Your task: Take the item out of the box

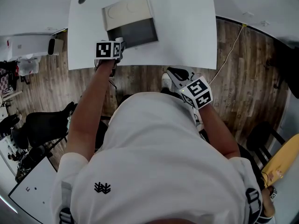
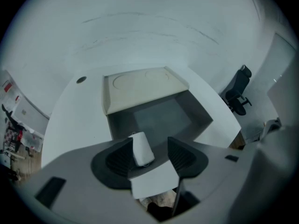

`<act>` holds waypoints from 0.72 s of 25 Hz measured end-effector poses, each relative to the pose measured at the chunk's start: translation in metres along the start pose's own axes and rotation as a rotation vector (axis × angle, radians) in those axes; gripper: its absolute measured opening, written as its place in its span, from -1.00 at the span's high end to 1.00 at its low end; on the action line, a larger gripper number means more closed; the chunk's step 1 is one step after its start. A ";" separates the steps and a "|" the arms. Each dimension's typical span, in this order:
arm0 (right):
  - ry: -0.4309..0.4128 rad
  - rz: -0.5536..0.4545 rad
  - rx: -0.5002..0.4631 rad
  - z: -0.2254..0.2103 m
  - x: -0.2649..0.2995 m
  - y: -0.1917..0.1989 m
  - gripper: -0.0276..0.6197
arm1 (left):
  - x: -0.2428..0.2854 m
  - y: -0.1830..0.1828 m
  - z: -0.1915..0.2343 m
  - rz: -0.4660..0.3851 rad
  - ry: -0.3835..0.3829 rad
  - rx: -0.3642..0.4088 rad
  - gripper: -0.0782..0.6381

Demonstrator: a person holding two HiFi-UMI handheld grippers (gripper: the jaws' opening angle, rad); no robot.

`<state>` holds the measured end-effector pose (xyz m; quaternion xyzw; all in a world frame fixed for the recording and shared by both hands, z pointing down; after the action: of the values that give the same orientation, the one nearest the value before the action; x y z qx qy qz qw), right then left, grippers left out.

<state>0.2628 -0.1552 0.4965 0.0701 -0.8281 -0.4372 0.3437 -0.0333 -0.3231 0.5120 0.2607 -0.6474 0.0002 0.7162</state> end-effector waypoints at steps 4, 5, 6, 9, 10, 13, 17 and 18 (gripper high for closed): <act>0.000 -0.004 0.018 -0.010 -0.003 0.004 0.89 | 0.012 -0.005 0.004 0.043 -0.019 -0.036 0.13; 0.002 -0.006 0.021 -0.013 -0.004 0.003 0.89 | 0.015 -0.006 0.004 0.053 -0.022 -0.042 0.13; 0.004 -0.011 0.026 -0.015 -0.004 0.002 0.89 | 0.017 -0.008 0.005 0.065 -0.028 -0.046 0.13; 0.004 -0.021 0.040 -0.020 -0.005 0.000 0.89 | 0.022 -0.010 0.009 0.106 -0.056 -0.058 0.13; 0.001 -0.020 0.043 -0.022 -0.006 0.000 0.89 | 0.024 -0.010 0.011 0.119 -0.064 -0.063 0.14; -0.001 -0.019 0.051 -0.030 -0.008 -0.001 0.89 | 0.030 -0.013 0.011 0.145 -0.086 -0.071 0.19; 0.006 -0.023 0.058 -0.037 -0.011 -0.002 0.89 | 0.036 -0.017 0.007 0.169 -0.107 -0.051 0.19; 0.008 -0.024 0.061 -0.039 -0.011 -0.001 0.89 | 0.038 -0.018 0.007 0.176 -0.112 -0.044 0.20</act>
<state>0.2956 -0.1773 0.5045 0.0920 -0.8387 -0.4156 0.3396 -0.0275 -0.3539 0.5408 0.1867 -0.7065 0.0343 0.6817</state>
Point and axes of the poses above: the fingertips, and each gripper's own axes: x forward along the fingers, z to its left, y out of its underside, the point moved 10 cm from there along -x, backward along the fingers, and after that the axes turned 2 degrees about z, right-handed, at the moved point
